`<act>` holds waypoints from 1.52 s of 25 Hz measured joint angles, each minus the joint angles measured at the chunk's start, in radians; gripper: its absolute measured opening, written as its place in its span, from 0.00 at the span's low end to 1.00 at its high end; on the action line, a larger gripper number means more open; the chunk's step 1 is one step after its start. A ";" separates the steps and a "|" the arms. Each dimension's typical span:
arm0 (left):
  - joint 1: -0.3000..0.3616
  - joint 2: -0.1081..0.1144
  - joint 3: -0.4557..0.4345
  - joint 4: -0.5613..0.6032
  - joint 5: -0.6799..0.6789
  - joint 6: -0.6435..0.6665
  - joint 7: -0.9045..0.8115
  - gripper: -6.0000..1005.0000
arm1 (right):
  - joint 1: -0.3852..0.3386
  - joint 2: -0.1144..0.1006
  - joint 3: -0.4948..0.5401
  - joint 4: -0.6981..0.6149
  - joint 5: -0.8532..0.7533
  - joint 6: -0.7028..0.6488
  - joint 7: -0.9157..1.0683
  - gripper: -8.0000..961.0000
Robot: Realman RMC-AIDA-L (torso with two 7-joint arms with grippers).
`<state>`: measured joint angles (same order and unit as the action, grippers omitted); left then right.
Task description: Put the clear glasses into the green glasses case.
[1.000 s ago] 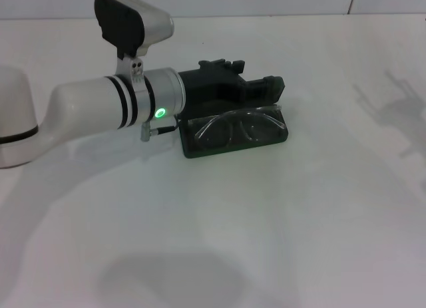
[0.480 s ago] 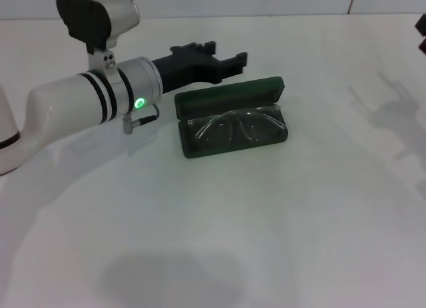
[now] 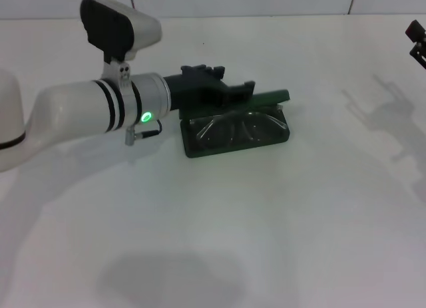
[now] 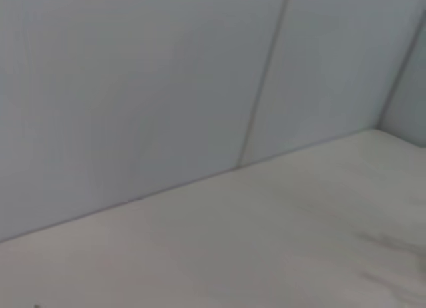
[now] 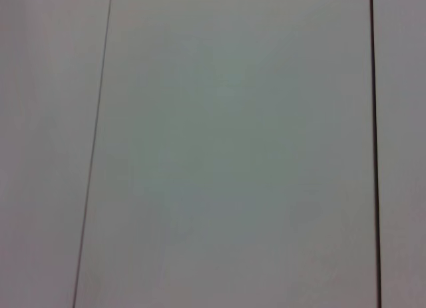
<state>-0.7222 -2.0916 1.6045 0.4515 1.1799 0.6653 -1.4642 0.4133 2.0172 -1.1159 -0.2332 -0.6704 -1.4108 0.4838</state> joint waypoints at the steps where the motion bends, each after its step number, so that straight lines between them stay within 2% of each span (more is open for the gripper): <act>1: 0.006 -0.002 0.000 0.000 0.005 0.008 0.015 0.75 | 0.001 0.000 0.000 0.001 0.000 0.001 -0.001 0.75; 7: 0.052 -0.010 0.014 0.006 0.006 0.028 0.121 0.75 | 0.005 0.002 0.001 -0.005 0.000 0.035 -0.003 0.75; 13: 0.126 -0.011 0.028 0.078 -0.036 0.030 0.190 0.75 | 0.019 0.003 0.001 -0.006 0.000 0.049 -0.004 0.75; 20: 0.143 -0.008 0.027 0.089 -0.095 0.061 0.252 0.75 | 0.030 0.004 0.001 -0.001 0.000 0.053 -0.005 0.75; 23: 0.147 -0.004 0.012 0.095 -0.125 0.117 0.266 0.75 | 0.030 0.004 -0.013 -0.003 0.000 0.054 -0.005 0.75; 26: 0.162 0.001 -0.045 0.096 -0.150 0.254 0.304 0.75 | 0.039 -0.002 -0.058 -0.010 0.000 0.059 0.006 0.75; 27: 0.171 0.002 -0.070 0.095 -0.152 0.301 0.317 0.75 | 0.057 -0.017 -0.137 -0.027 -0.007 0.076 0.051 0.75; 29: 0.203 0.007 -0.147 0.089 -0.150 0.447 0.356 0.75 | 0.072 -0.039 -0.205 -0.056 -0.043 0.090 0.123 0.75; 31: 0.229 0.014 -0.194 0.083 -0.147 0.553 0.387 0.75 | 0.094 -0.076 -0.278 -0.105 -0.138 0.092 0.240 0.75; 33: 0.261 0.034 -0.216 0.067 -0.146 0.660 0.423 0.75 | 0.130 -0.110 -0.312 -0.136 -0.272 0.064 0.353 0.75; 36: 0.302 0.058 -0.217 0.045 -0.137 0.796 0.484 0.75 | 0.179 -0.142 -0.315 -0.148 -0.430 -0.009 0.442 0.75; 38: 0.325 0.063 -0.213 0.043 -0.114 0.867 0.523 0.75 | 0.192 -0.157 -0.314 -0.151 -0.493 -0.074 0.455 0.75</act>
<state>-0.3970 -2.0289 1.3915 0.4948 1.0656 1.5323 -0.9407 0.6056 1.8602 -1.4295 -0.3845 -1.1633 -1.4848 0.9386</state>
